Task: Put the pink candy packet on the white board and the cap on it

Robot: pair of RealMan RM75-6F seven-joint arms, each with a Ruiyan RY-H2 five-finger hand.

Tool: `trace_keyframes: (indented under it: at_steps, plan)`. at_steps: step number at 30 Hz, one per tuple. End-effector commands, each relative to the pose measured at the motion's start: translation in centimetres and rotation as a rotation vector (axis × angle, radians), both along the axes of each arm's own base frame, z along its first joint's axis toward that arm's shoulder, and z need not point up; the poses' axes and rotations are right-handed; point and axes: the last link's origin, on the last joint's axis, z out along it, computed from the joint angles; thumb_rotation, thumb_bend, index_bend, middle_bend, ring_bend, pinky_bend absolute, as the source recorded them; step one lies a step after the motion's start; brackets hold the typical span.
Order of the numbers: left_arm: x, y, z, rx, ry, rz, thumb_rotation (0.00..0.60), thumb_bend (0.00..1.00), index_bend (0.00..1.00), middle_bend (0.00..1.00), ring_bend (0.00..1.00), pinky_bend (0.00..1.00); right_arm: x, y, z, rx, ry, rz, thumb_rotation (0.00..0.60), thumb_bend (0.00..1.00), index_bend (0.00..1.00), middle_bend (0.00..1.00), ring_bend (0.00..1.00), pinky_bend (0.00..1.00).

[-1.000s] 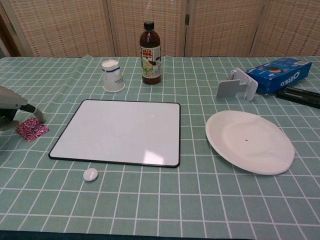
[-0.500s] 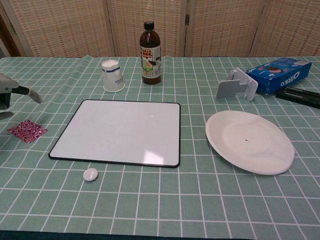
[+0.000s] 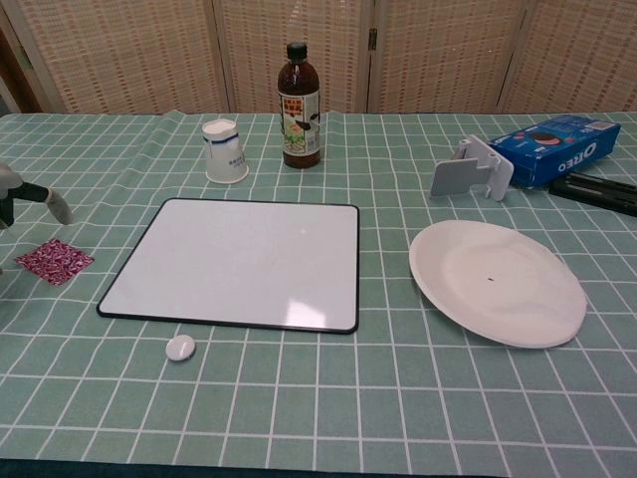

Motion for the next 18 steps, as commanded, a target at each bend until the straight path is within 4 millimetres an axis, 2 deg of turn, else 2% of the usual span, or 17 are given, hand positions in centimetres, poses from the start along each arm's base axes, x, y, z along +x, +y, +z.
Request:
trace_keyframes:
  at_steps: [1,18]
  plan:
    - [-0.3,0.1,-0.7,-0.024,0.012,0.032,0.6,0.15,0.27,0.93,0.94,1.0,0.0,0.0,0.0,0.001,-0.001,0.001,0.6,0.24,0.26,0.3,0.3,0.38]
    - [-0.1,2.6,-2.3,-0.014,0.057,0.037,0.6,0.15,0.29,0.94,0.95,1.0,-0.4,0.5,0.2,-0.007,0.0,-0.016,0.6,0.24,0.26,0.3,0.3,0.38]
